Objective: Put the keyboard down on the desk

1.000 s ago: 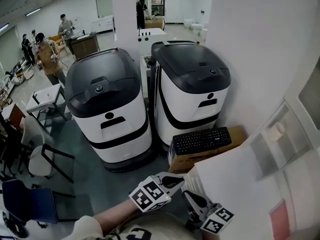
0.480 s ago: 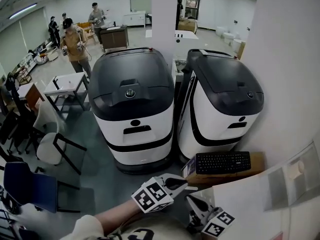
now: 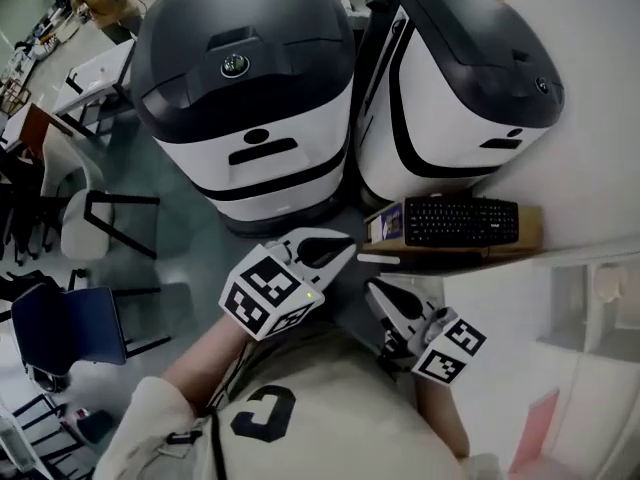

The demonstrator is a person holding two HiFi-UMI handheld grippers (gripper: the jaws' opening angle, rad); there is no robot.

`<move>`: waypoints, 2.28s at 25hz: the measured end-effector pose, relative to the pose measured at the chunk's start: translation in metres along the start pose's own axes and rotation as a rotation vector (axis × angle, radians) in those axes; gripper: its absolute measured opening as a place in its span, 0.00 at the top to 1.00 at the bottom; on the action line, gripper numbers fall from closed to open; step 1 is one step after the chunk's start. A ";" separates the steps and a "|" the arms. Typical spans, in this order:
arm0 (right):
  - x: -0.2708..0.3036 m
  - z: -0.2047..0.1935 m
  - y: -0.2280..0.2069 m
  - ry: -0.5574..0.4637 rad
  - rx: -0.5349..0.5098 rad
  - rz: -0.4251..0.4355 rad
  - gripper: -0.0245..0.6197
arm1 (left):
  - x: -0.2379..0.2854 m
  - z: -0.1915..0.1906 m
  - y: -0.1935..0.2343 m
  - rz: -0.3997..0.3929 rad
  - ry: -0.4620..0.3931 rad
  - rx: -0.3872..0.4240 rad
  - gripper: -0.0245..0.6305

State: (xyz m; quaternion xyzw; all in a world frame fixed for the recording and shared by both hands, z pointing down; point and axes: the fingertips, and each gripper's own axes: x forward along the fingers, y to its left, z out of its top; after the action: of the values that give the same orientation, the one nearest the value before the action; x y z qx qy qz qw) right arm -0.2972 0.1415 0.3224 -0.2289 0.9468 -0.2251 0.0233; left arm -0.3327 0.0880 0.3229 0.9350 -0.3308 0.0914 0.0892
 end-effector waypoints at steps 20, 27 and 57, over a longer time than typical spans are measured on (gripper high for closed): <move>-0.003 0.031 -0.064 -0.009 0.089 -0.221 0.93 | 0.096 -0.027 0.065 -0.066 0.137 -0.124 0.94; -0.032 0.041 -0.087 -0.064 0.125 -0.248 0.92 | 0.155 -0.042 0.047 -0.148 0.200 -0.203 0.92; -0.098 0.018 -0.187 0.052 0.344 -0.241 0.93 | 0.332 -0.182 0.073 -0.034 0.476 -0.693 0.38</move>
State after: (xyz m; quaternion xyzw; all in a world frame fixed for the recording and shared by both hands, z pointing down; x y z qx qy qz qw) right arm -0.1279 0.0292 0.3820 -0.3272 0.8605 -0.3903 0.0107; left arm -0.1455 -0.1264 0.5831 0.8077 -0.2968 0.1870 0.4739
